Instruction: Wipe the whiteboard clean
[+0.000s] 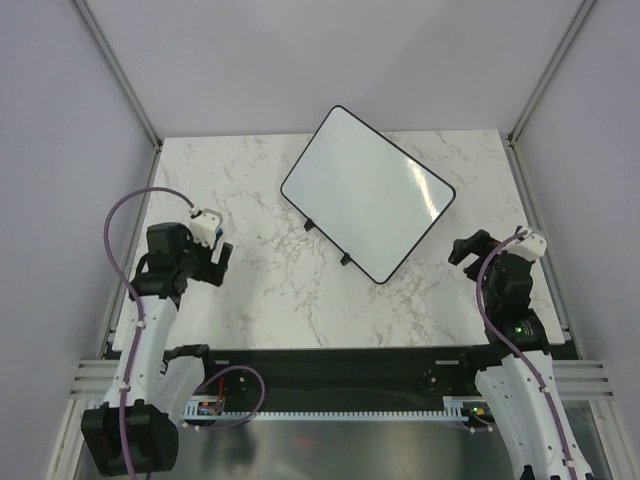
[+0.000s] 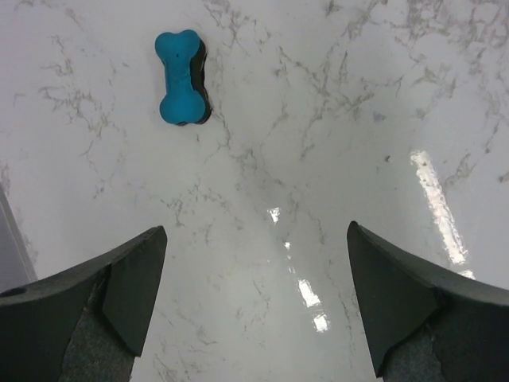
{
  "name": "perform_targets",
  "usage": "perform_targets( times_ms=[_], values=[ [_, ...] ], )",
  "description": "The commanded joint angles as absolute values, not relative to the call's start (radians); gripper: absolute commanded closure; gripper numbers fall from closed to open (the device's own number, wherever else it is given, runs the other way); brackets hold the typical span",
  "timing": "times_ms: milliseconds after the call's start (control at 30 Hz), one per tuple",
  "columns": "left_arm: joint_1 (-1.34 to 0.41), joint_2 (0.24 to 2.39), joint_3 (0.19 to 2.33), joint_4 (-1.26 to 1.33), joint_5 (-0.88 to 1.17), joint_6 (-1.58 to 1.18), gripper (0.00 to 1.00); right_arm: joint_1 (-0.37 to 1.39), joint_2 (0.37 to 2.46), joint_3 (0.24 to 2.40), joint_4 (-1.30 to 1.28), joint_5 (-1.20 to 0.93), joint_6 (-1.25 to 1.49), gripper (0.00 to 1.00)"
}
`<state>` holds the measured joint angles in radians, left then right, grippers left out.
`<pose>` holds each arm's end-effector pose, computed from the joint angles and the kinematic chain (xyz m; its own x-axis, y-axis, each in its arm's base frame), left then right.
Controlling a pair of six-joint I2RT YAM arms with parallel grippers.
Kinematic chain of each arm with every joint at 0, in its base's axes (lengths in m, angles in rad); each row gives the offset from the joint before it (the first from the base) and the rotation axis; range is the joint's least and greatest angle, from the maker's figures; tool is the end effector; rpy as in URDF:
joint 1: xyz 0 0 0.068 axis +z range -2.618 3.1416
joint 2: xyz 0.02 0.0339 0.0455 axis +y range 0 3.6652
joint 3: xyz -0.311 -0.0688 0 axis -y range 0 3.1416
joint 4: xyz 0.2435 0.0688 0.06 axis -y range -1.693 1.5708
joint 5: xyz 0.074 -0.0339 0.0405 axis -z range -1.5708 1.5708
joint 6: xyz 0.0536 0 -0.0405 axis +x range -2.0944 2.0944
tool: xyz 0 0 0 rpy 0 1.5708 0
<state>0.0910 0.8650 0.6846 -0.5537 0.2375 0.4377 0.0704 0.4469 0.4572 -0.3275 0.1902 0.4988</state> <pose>0.1627 0.0022 0.2811 -0.5680 0.3618 -0.7392 0.3603 0.9168 0.1719 0.1032 -0.0029 0.2709 -0.2206 0.4554 -0.8626 0.2455 0.8818 0.4027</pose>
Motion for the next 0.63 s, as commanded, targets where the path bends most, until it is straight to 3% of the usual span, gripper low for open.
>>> perform_targets(
  times_ms=[0, 300, 600],
  values=[
    [0.094, 0.787, 0.625, -0.606, 0.025, 0.427, 0.01, 0.074, 0.459, 0.475, -0.452, 0.466, 0.655, 0.02],
    [0.091, 0.716, 0.519, -0.63, 0.023, 0.382, 0.01, 0.072, 0.704, 0.518, -0.482, 0.494, 0.675, 0.02],
    [0.092, 0.726, 0.502, -0.63, 0.023, 0.382, 0.01, 0.074, 0.669, 0.448, -0.387, 0.486, 0.649, 0.02]
  ],
)
